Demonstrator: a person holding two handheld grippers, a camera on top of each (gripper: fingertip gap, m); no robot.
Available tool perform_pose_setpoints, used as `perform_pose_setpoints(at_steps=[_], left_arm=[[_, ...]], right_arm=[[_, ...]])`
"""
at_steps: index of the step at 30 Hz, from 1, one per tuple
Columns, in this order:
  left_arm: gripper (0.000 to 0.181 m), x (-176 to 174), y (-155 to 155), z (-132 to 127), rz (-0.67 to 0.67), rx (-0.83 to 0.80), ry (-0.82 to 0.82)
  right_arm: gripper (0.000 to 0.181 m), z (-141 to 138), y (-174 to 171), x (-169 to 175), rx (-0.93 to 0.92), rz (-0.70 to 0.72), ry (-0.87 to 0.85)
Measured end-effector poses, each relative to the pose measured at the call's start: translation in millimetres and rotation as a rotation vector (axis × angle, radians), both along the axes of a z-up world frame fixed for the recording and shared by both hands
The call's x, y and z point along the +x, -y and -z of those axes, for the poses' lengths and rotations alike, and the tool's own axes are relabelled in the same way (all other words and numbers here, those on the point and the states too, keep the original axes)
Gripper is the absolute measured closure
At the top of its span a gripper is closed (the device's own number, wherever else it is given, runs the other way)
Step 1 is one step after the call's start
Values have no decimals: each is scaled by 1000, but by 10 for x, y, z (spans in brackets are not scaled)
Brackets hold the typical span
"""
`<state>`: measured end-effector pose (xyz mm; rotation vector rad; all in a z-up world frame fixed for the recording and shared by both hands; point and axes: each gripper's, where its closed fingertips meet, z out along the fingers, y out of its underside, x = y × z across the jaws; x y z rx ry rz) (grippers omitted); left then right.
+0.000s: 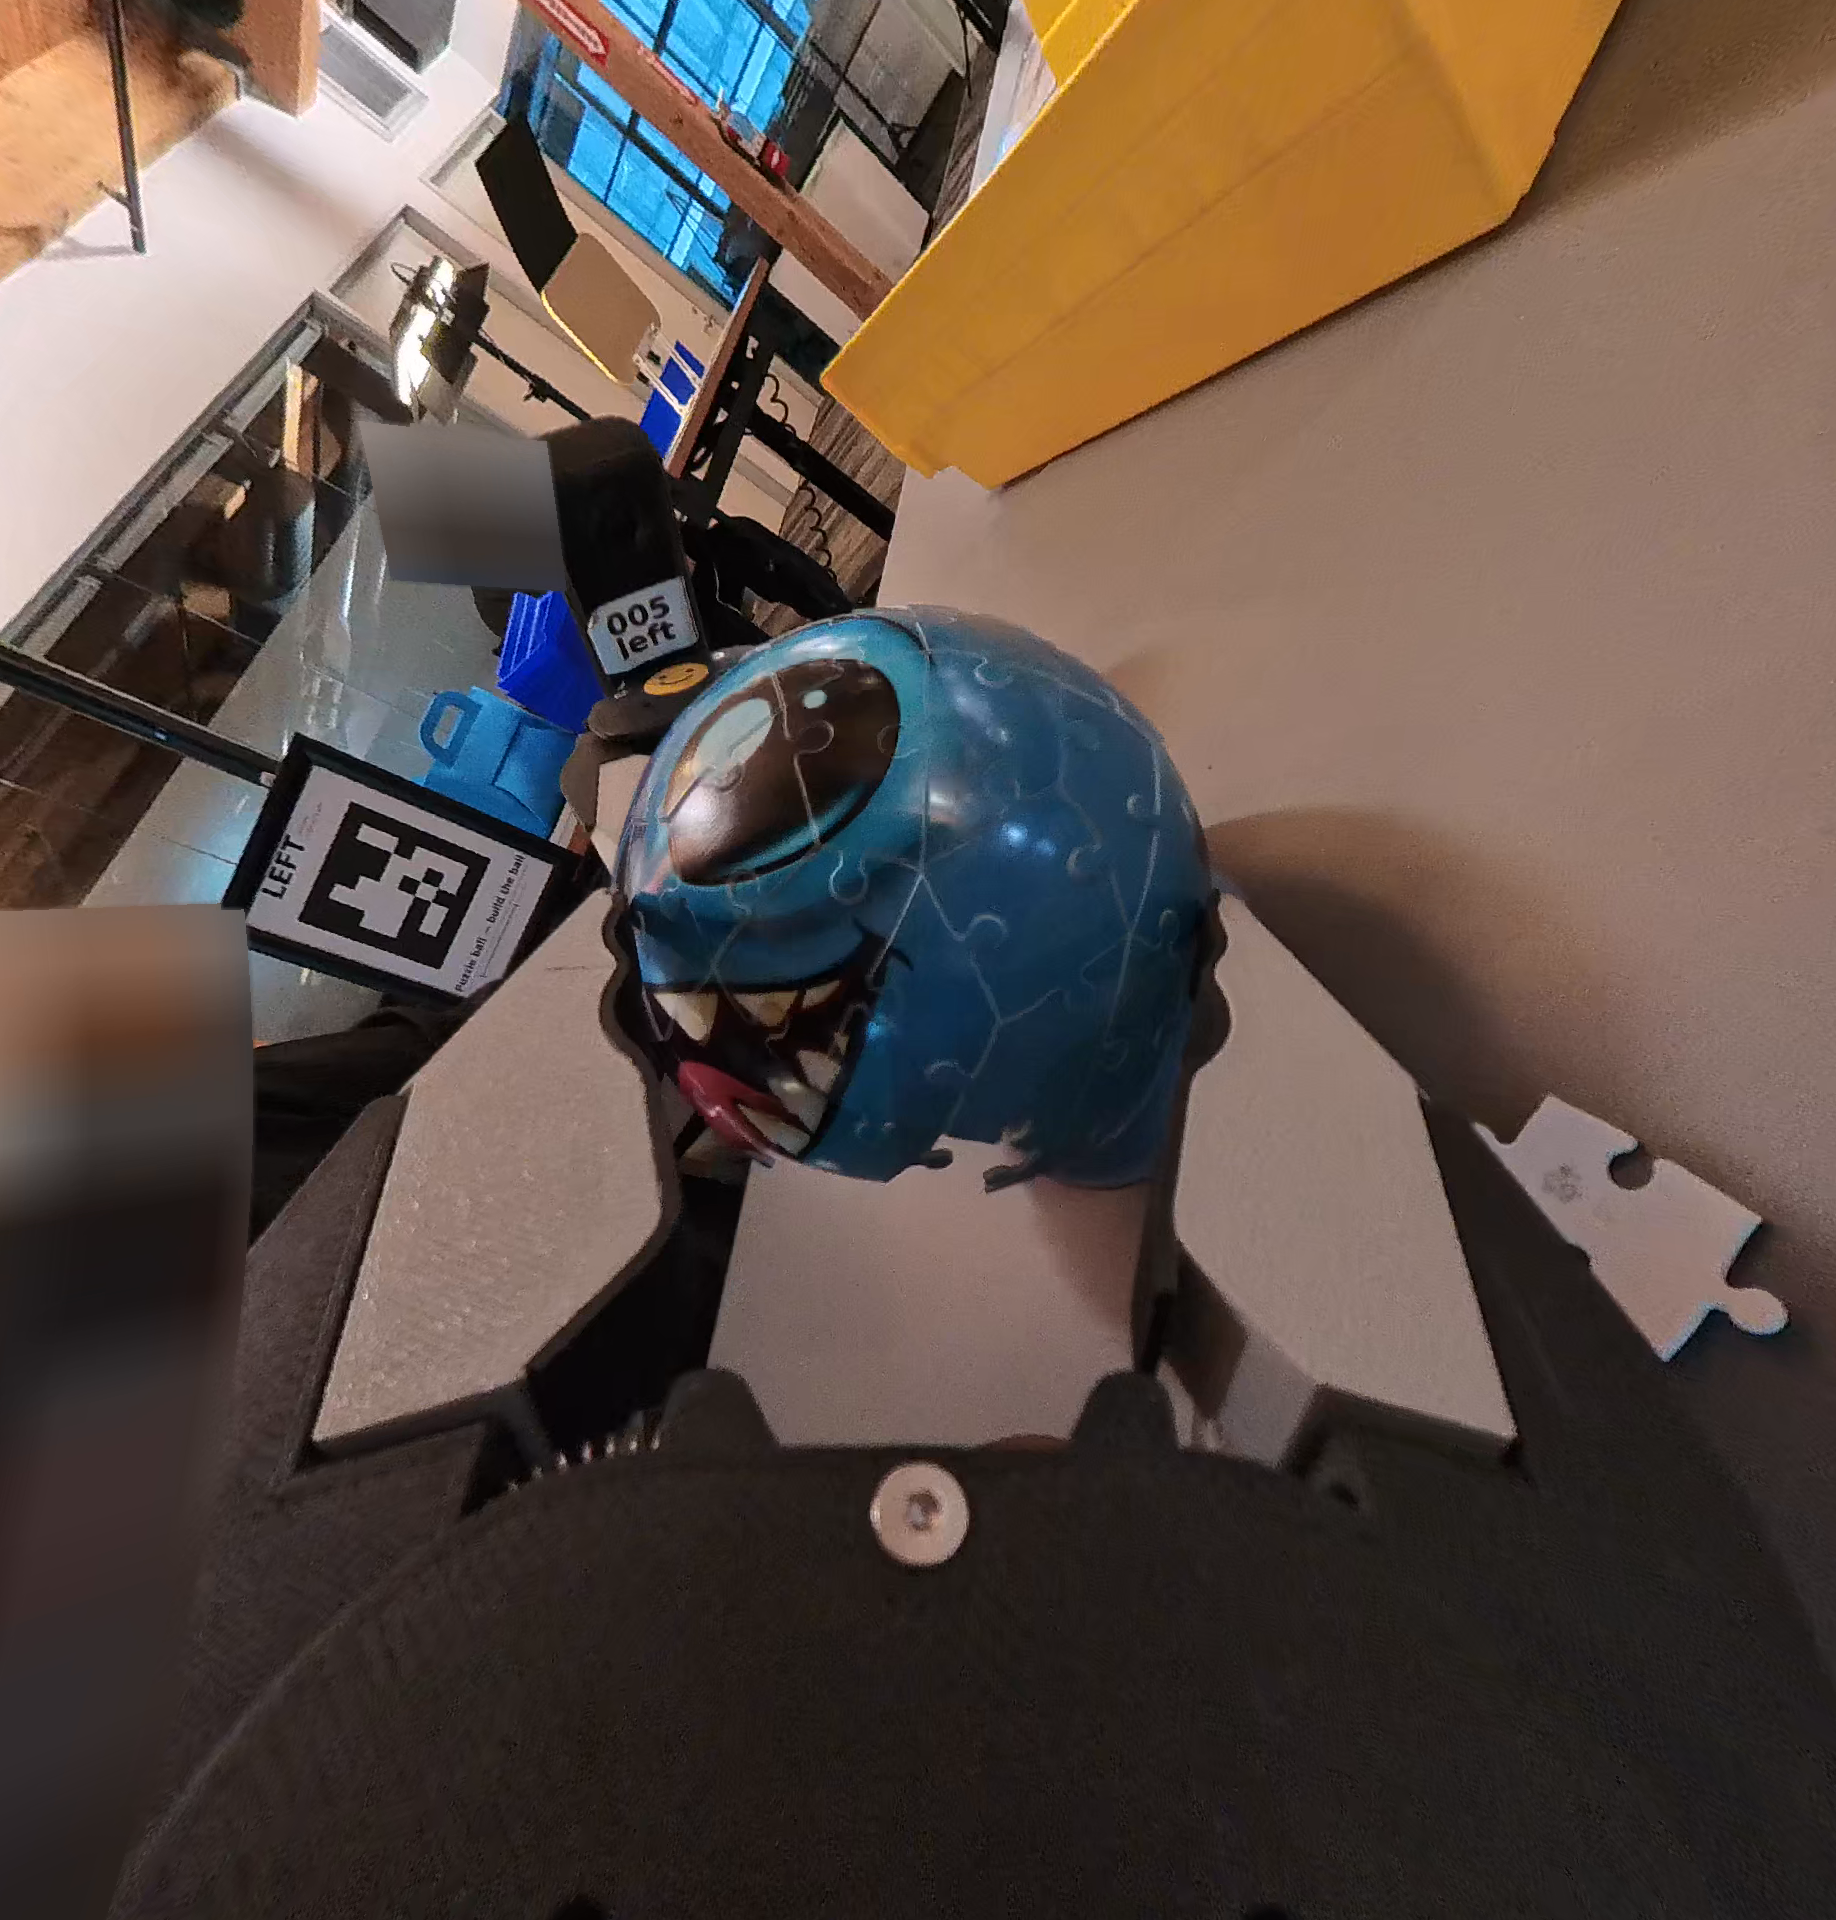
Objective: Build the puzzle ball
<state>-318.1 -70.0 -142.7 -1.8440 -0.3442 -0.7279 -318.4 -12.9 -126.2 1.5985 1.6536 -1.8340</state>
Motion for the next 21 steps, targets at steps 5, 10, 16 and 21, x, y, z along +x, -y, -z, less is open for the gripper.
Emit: perform_pose_setpoints(at_steps=[5,10,16,21], left_arm=[[86,-57,-6,-37,-8,13,-8],[88,-127,-15,-78,-17,37,5],[91,-155,13,-148,-17,65,5],[96,-165,225,-294,-21,102,-76]], right_arm=[[77,6,6,-21,-10,10,-5],[77,12,-8,-41,-30,12,-33],[82,-73,-86,-52,-12,41,-94],[90,-203,-378,120,101,122,-167]])
